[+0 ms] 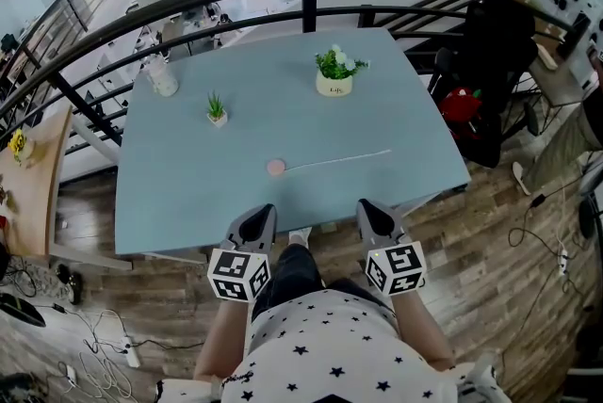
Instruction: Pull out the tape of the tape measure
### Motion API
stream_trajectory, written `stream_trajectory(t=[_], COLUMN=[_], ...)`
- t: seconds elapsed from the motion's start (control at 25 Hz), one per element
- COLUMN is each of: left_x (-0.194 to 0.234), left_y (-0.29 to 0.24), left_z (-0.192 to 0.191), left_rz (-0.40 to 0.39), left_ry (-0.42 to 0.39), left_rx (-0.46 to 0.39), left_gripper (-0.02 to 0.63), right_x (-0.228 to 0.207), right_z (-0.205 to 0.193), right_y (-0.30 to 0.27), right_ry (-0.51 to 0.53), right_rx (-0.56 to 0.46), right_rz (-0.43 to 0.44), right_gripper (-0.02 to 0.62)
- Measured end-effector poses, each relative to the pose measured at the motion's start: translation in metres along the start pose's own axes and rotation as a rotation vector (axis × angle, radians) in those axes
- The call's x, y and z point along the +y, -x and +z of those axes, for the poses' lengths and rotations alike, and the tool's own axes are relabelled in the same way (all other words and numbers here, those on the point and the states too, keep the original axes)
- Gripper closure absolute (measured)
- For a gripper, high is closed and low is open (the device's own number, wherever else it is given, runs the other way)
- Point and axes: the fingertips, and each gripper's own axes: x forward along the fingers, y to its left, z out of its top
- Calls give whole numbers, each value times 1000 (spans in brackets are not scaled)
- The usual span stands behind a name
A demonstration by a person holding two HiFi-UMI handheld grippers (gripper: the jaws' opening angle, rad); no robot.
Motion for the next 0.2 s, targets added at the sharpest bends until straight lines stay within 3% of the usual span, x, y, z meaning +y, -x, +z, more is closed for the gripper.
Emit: stream_trajectory(t=[0.2], left_x=[-1], left_y=[-3], left_z=[3], left_rz=[-10], left_ry=[3], left_rx=[-2], left_gripper=[603], right_x=[-1], right_z=[1], right_y=[-1], right_ry=[-5], right_rx=[6], right_rz=[8], right_gripper=[591])
